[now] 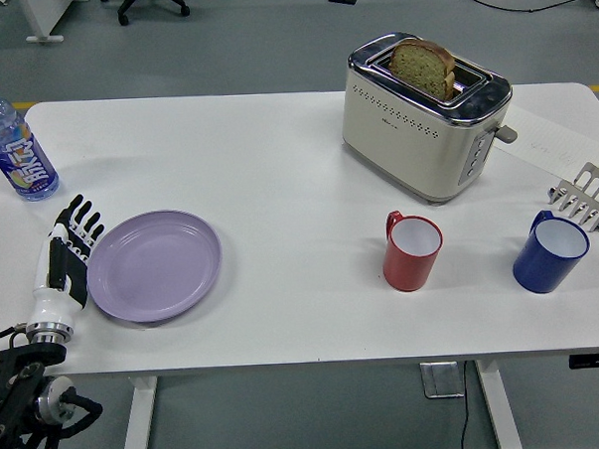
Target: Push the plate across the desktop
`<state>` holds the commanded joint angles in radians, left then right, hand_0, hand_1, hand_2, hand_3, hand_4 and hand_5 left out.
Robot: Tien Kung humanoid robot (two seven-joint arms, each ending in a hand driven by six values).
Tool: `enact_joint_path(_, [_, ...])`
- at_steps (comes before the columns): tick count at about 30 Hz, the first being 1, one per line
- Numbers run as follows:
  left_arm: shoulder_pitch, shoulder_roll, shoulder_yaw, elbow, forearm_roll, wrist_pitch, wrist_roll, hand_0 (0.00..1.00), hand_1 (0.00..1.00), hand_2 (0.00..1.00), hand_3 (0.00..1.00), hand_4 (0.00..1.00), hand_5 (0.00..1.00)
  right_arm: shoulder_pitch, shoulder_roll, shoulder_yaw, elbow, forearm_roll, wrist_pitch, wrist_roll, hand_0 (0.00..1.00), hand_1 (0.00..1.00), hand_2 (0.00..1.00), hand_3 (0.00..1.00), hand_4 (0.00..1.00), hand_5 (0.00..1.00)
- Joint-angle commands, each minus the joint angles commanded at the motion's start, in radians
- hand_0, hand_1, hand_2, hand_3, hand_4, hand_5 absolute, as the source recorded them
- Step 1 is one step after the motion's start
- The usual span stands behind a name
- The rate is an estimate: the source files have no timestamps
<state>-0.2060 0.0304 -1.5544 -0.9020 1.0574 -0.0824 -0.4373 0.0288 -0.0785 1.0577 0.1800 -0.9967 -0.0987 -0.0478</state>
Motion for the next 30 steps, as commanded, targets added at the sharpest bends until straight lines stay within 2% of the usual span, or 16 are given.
enact_joint_path(10, [-0.004,0.003,0.055,-0.001,-0.024,0.002,-0.001,0.883,0.909,0.944,0.931,0.521,0.998,0.001,-0.001,-0.001,0.000,-0.002,0.000,0.001,0.609,0.550,0.648,0.635,0.140,0.371])
enact_joint_path(17, [-0.020,-0.013,0.061,0.003,-0.025,0.003,0.000,0.881,0.907,0.944,0.931,0.520,0.998,0.002,-0.001,0.000,0.000,-0.006,0.001,0.001,0.609,0.550,0.648,0.635,0.140,0.370])
enact_joint_path(30, [-0.031,-0.025,0.082,0.009,-0.027,0.002,0.001,0.878,0.905,0.942,0.930,0.517,0.998,0.004,-0.001,-0.002,0.000,-0.007,0.002,0.001,0.609,0.550,0.648,0.635,0.140,0.371])
